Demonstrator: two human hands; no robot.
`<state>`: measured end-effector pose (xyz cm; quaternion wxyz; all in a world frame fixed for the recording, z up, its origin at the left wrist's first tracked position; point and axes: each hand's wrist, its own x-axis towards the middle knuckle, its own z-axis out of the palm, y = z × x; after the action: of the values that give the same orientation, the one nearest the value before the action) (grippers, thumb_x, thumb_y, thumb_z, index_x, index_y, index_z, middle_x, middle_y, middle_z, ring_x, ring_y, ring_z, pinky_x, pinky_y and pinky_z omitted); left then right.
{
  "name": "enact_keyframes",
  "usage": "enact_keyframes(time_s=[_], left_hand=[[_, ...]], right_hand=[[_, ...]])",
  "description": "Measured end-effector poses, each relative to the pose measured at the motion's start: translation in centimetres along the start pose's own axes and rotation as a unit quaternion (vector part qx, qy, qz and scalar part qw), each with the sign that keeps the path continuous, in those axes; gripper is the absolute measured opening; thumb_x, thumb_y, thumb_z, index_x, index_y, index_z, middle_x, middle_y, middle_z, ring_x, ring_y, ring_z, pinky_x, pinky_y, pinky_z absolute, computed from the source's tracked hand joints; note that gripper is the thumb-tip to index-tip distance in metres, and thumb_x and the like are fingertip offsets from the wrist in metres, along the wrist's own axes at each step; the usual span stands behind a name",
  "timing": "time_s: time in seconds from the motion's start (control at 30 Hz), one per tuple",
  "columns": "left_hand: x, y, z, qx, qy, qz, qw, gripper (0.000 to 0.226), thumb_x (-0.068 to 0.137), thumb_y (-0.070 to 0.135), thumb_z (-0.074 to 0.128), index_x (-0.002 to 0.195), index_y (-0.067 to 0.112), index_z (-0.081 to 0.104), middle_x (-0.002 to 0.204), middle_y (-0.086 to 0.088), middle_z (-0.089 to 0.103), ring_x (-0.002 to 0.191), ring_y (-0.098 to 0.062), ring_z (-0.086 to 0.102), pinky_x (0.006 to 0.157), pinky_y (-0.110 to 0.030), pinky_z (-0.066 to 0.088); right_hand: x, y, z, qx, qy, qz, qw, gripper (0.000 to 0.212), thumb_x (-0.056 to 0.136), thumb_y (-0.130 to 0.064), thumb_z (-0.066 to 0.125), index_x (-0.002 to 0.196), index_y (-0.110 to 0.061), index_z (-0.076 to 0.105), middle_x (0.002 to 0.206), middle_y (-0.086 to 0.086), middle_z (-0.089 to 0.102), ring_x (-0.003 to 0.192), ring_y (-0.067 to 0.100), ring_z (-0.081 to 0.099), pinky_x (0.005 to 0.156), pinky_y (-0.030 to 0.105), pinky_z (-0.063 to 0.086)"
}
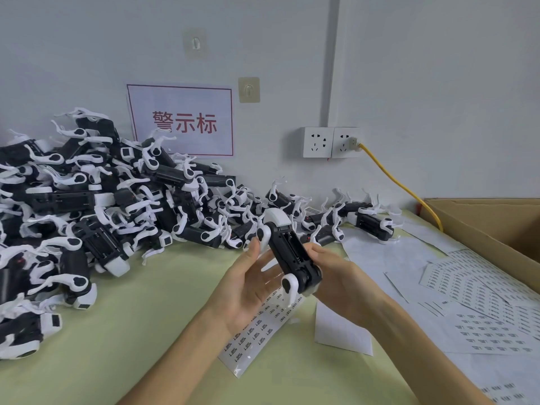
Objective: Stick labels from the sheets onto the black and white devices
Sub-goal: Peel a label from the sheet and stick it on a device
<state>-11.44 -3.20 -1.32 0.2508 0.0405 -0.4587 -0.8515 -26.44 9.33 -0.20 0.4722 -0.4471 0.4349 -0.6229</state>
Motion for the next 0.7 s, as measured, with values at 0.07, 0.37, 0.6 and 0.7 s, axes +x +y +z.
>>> enact_keyframes(time_s=[0.07,0.37,0.6,0.7], left_hand=[[0.1,0.0,0.0,0.002,0.021,0.006,1.000,0.064,0.100,0.048,0.049,0.149,0.005,0.050,0.145,-0.018,0.059,0.124,-0.028,0.061,0.086,-0.029,0.060],[0.5,-0.2,0.3,0.091,0.096,0.057,0.990,0.056,0.095,0.033,0.061,0.140,0.001,0.056,0.142,-0.019,0.060,0.125,-0.043,0.062,0.113,-0.059,0.042],[0.6,0.5,-1.7,0.435,0.147,0.072,0.886,0.024,0.094,0.024,0.073,0.113,0.038,0.070,0.124,0.009,0.066,0.091,-0.013,0.073,0.082,-0.029,0.060],[0.5,1.0,-3.2,0.696,0.165,0.014,0.699,0.022,0.090,0.047,0.071,0.110,0.041,0.066,0.115,0.016,0.059,0.092,-0.003,0.062,0.085,-0.033,0.055]], right_hand=[[-0.1,-0.1,0.1,0.006,0.004,-0.011,1.000,0.033,0.094,-0.031,0.056,0.114,-0.005,0.061,0.113,0.019,0.057,0.105,0.033,0.051,0.092,0.044,0.039],[0.2,0.6,0.4,-0.066,0.099,-0.019,0.993,0.047,0.085,-0.031,0.070,0.121,-0.002,0.061,0.105,0.009,0.068,0.092,0.022,0.063,0.086,0.032,0.049],[0.8,0.3,-0.4,0.054,0.233,-0.032,0.971,0.041,0.089,-0.039,0.068,0.111,-0.004,0.064,0.085,0.010,0.062,0.067,0.017,0.053,0.077,0.037,0.048],[0.6,0.0,-1.6,-0.052,0.329,-0.052,0.941,0.025,0.097,-0.033,0.065,0.098,-0.008,0.066,0.068,-0.004,0.063,0.057,0.009,0.053,0.073,0.035,0.048]])
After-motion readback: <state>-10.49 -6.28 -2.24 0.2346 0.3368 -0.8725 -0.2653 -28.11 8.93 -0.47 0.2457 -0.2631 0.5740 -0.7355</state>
